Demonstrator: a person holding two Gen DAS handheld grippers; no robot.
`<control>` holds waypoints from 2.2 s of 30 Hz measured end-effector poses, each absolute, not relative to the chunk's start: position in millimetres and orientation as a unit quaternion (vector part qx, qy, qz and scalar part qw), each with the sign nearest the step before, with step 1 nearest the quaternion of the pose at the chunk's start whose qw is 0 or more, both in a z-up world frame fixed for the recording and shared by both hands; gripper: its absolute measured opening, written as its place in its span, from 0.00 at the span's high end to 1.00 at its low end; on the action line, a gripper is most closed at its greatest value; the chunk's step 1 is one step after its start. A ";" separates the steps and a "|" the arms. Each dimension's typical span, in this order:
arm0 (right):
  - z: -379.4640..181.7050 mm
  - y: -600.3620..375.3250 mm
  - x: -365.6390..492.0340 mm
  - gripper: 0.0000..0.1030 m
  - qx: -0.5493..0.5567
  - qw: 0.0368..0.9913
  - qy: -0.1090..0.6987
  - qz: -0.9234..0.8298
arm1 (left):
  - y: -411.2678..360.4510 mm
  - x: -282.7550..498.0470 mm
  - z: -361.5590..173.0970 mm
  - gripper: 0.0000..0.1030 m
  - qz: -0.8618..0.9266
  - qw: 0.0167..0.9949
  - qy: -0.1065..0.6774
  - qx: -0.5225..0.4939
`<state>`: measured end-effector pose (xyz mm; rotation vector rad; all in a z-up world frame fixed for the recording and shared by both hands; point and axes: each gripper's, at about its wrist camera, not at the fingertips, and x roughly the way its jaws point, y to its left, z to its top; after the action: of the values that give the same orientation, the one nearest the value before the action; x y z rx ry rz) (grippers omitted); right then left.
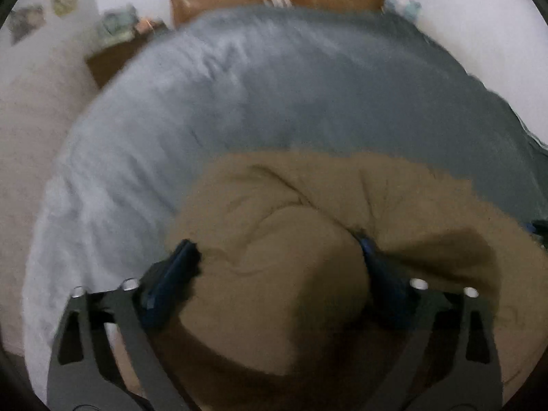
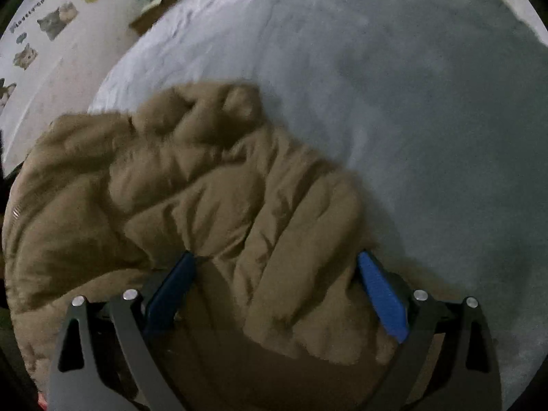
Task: Fold large clothes
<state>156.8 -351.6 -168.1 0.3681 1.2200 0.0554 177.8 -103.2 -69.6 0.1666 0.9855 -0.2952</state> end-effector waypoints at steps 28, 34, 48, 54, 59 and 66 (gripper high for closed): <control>58.0 -328.1 284.6 0.07 -0.064 0.955 0.214 -0.193 | -102.2 276.6 6.6 0.21 -0.049 0.958 0.283 0.030; 19.2 -318.2 192.5 0.07 -0.028 0.962 0.241 -0.125 | -101.2 196.5 -16.3 0.07 -0.115 0.946 0.296 0.064; -122.0 -314.7 86.0 0.07 -0.018 0.900 0.422 -0.103 | -83.1 149.2 -139.8 0.07 -0.054 0.909 0.394 0.127; -141.2 -308.6 103.2 0.07 -0.031 0.881 0.458 -0.112 | -66.2 154.4 -163.6 0.07 -0.060 0.901 0.411 0.129; -146.2 -314.2 110.4 0.07 -0.018 0.880 0.459 -0.121 | -73.2 176.3 -175.9 0.07 -0.054 0.906 0.403 0.117; -157.8 -317.9 122.3 0.51 -0.005 0.875 0.471 -0.116 | -78.1 192.4 -177.4 0.36 -0.054 0.908 0.393 0.133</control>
<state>122.3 -317.9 -157.8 -0.0112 0.9829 -0.2416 192.4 -78.1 -177.4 0.2735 0.8107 -0.1121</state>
